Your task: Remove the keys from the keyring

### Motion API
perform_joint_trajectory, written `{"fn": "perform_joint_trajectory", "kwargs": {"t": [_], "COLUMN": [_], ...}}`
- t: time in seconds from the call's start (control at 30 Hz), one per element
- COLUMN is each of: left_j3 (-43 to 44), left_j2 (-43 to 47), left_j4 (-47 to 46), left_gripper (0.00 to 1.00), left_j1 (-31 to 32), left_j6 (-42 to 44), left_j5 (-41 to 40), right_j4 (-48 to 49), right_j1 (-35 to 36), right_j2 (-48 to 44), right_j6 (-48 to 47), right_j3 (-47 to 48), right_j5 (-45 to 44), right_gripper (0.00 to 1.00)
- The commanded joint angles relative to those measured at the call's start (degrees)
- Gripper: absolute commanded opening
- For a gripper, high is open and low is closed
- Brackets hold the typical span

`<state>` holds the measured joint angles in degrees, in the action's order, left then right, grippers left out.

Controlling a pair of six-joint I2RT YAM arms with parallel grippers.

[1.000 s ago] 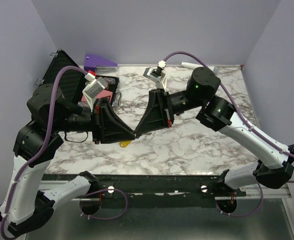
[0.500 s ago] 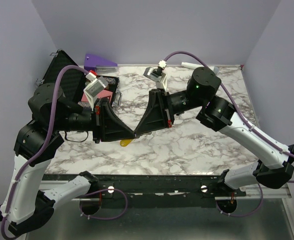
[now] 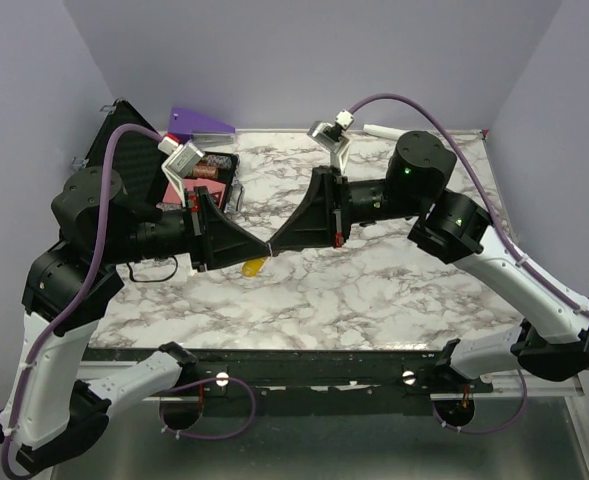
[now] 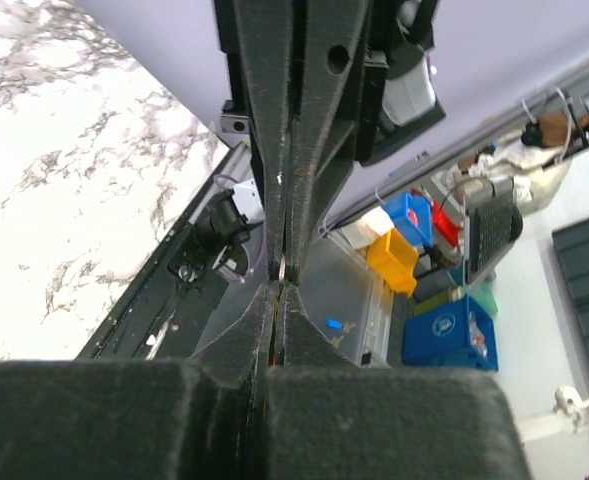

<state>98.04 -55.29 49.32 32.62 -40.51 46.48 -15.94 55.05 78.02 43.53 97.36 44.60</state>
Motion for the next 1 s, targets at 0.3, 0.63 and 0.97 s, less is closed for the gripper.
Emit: {"fn": "perform_joint_trajectory", "kwargs": {"t": [0.3,0.63,0.97], "left_j3": [-1.44,-7.42,-6.28], "left_j2": [1.85,7.65,8.44], "left_j4": [-5.81,-8.46,-1.07], "left_gripper": [0.0,0.0,0.0], "left_j1": [-0.01,-0.1,-0.19], "left_j6": [-13.45,-23.03,-29.18], "left_j5": [-19.14,-35.12,-48.23], "right_j4": [-3.3,-0.58,2.41], "right_j1": [0.06,0.06,0.06], "right_j2": [-0.67,-1.82,-1.29], "right_j6": [-2.92,-1.52,0.51], "right_j3": [0.9,-1.82,-3.32], "right_j5": [-10.49,-17.96,-21.66], "right_gripper": [0.01,0.01,0.01]}}
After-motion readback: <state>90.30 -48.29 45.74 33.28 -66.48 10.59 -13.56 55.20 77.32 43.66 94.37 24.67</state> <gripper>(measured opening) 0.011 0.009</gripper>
